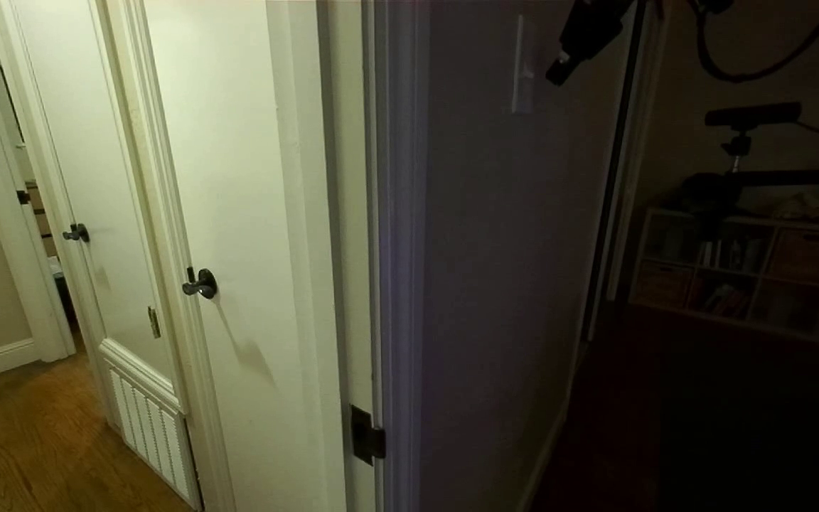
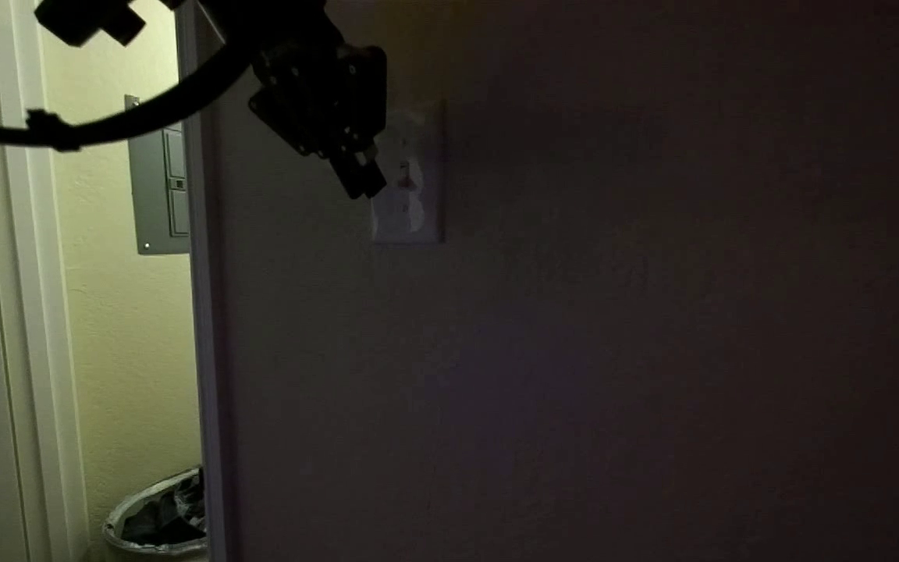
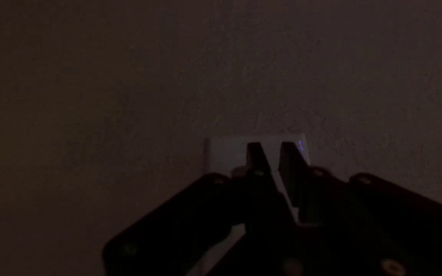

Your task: Turn on the light

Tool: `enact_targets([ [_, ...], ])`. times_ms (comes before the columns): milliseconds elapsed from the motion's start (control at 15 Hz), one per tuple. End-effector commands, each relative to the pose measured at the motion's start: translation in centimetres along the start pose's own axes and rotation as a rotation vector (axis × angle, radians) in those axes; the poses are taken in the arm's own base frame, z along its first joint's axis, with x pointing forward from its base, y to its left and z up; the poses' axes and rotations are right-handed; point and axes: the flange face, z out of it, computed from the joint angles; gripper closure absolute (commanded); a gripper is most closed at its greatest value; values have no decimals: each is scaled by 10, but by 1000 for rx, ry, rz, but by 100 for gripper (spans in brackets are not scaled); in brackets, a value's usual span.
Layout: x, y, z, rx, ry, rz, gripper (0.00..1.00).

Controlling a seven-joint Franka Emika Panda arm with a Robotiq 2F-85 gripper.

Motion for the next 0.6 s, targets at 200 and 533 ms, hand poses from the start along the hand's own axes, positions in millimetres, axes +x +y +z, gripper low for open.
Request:
enact_targets([
  [200, 6, 12, 8, 2, 39, 11, 93],
  [533, 8, 18, 18, 6, 42, 32, 94],
])
